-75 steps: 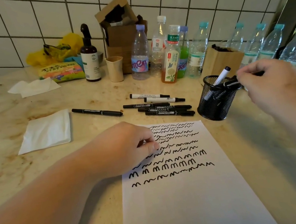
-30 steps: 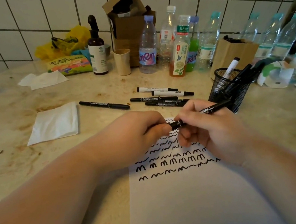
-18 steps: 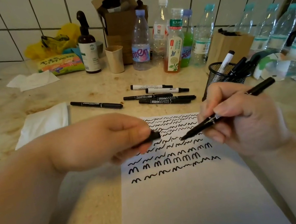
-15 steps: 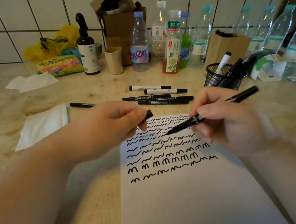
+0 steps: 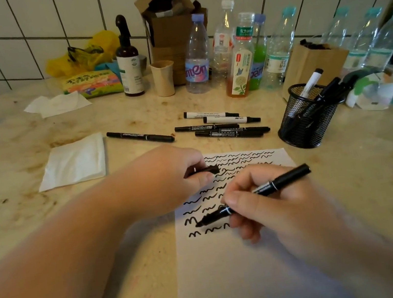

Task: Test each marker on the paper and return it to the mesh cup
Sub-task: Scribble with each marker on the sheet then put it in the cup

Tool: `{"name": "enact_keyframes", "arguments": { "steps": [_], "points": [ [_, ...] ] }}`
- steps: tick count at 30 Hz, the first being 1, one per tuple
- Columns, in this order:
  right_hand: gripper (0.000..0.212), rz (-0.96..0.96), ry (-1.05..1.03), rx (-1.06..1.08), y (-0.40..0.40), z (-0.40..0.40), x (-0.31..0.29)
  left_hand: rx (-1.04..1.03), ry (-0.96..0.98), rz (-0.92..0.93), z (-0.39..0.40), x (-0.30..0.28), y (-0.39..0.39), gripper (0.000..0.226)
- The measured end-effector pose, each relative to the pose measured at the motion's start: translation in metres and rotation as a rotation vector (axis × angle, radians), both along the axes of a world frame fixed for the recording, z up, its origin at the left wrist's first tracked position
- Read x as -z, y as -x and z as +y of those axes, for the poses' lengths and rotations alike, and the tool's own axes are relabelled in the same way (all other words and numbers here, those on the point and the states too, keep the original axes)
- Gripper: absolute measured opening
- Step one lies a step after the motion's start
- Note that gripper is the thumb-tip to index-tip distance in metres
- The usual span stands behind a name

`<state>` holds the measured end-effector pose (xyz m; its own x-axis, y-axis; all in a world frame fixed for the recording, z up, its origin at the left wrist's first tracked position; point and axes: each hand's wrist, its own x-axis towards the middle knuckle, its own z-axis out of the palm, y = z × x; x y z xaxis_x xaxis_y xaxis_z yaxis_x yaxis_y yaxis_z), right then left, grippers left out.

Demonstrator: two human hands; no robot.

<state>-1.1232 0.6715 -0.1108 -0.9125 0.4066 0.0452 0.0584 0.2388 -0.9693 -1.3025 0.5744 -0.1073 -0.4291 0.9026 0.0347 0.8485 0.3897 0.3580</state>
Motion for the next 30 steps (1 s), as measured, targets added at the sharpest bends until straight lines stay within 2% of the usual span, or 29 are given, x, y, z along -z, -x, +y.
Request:
{"name": "enact_keyframes", "arguments": {
  "steps": [3,7,16,27,30],
  "points": [
    [0.009,0.004,0.076,0.012,0.0007,-0.0032,0.0084,0.030,0.006,0.006,0.0003,0.0023,0.0015,0.024],
    [0.008,-0.031,0.003,-0.049,-0.0015,-0.0075,0.0074,0.047,0.016,0.012,0.0007,0.0028,0.0020,0.026],
    [0.008,-0.055,-0.085,-0.041,-0.0025,-0.0109,0.0071,0.067,-0.001,-0.035,-0.0011,0.0018,0.0008,0.025],
    [0.017,-0.036,-0.045,0.047,-0.0038,-0.0070,0.0083,0.039,0.015,-0.027,-0.0012,0.0020,0.0000,0.025],
    [0.012,-0.003,-0.005,0.073,-0.0065,-0.0042,0.0080,0.050,0.016,-0.032,-0.0019,0.0016,0.0006,0.028]
  ]
}}
